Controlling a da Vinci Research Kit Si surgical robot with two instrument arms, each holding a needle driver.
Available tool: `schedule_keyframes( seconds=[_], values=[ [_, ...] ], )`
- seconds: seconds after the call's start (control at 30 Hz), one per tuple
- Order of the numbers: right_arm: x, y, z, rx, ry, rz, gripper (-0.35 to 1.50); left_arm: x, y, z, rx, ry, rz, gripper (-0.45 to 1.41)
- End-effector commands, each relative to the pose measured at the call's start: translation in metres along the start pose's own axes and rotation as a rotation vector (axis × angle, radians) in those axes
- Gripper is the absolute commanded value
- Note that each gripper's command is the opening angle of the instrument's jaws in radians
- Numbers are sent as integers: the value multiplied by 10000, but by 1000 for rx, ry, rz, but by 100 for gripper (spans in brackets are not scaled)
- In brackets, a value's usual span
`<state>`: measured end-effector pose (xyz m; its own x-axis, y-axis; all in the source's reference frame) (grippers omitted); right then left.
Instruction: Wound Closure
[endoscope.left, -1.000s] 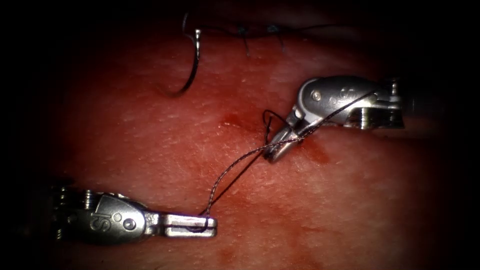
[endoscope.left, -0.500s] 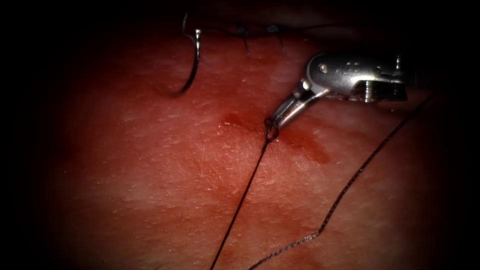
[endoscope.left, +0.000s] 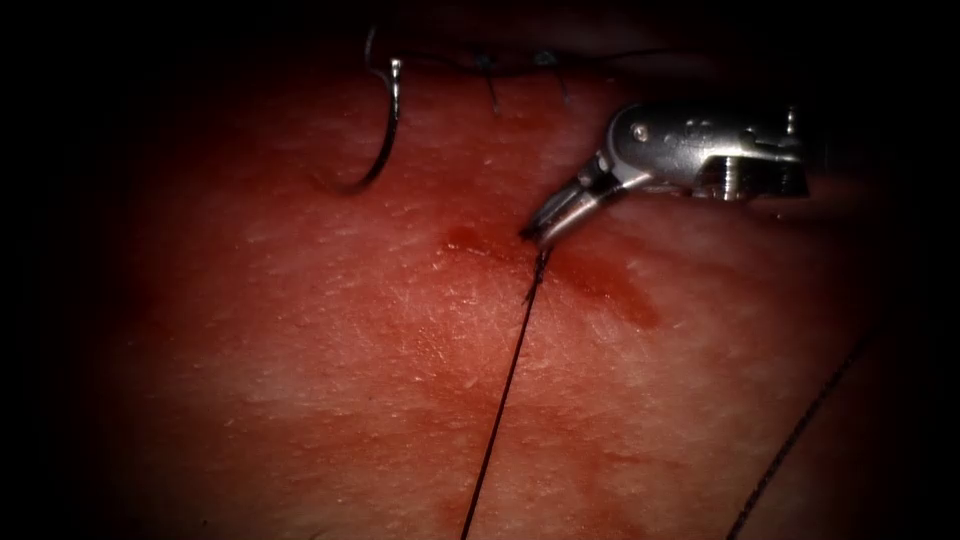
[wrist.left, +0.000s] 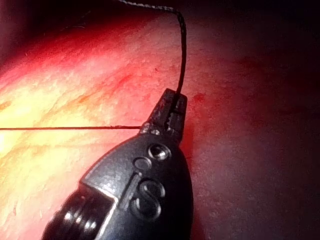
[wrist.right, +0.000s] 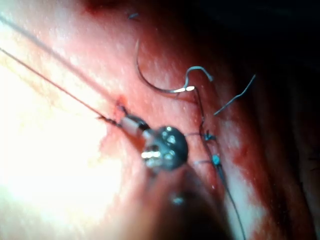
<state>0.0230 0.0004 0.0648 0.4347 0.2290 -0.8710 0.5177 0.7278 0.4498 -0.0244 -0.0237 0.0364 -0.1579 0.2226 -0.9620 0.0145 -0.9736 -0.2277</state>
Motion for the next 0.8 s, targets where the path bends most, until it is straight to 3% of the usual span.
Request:
schedule_keyframes(
  seconds=[0.03, 0.43, 0.8],
  values=[
    [0, 9, 3, -44, -7, 57, -35, -8, 7, 9, -7, -3, 0, -45],
    [-16, 17, -1, -145, -21, 127, -35, -17, 35, 6, -45, -16, -4, -45],
    [-16, 10, 5, -155, -2, 140, -35, -17, 10, 3, -8, -35, -22, -45]
  ],
)
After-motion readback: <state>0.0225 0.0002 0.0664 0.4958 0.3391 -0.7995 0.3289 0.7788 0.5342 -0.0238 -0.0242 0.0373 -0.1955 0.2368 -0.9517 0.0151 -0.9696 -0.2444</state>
